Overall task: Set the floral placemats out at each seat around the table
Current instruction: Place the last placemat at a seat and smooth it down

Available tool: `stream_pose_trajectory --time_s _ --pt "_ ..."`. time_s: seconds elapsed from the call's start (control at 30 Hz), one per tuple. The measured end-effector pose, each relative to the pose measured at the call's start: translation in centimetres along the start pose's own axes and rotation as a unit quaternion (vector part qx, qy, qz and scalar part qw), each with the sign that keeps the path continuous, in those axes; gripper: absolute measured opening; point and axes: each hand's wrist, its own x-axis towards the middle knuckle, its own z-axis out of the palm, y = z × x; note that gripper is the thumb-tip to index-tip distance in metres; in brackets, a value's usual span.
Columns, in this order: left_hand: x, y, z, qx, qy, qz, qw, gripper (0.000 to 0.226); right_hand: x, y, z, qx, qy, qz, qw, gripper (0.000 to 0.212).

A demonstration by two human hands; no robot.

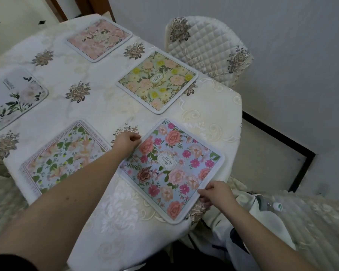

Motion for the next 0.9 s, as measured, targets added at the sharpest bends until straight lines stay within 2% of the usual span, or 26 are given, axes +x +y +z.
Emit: stream_pose_trajectory --time_s 0.13,0.27,0.33,0.4,0.47,0.63,0.77,0.9 --pt "0.0 0.0 0.2 -0.008 0.006 0.001 1.0 0.02 -0.3 -0.4 0.1 -0.022 -0.005 0.006 1.0 0.023" --pt "-0.4 0.1 0.4 0.002 0.011 0.016 1.0 0.021 -0.5 -1.0 -0.7 -0.182 -0.028 -0.005 0.983 0.04" --pt "-0.9 0.1 0.7 0.014 0.03 0.031 0.999 0.026 -0.5 -1.4 -1.0 -0.249 -0.014 -0.016 0.968 0.048" --pt "-1.8 0.0 1.3 0.037 0.068 0.054 0.996 0.031 -0.4 -2.0 -1.2 -0.283 0.044 -0.062 0.956 0.047" --pt "-3.1 0.0 2.0 0.058 0.11 0.082 0.989 0.032 -0.3 -3.1 -1.2 -0.261 0.083 -0.124 0.954 0.035" --pt "-6.1 -0.3 3.9 0.071 0.154 0.128 0.977 0.034 1.8 -6.9 0.6 -0.223 0.075 -0.251 0.939 0.02" --pt "-8.2 -1.0 6.1 0.105 0.136 0.147 0.974 0.04 4.0 -9.6 3.9 -0.246 0.054 -0.335 0.908 0.034" --pt "-9.0 -1.7 7.3 0.108 0.131 0.107 0.98 0.054 6.5 -11.8 7.9 -0.315 0.021 -0.379 0.87 0.043"
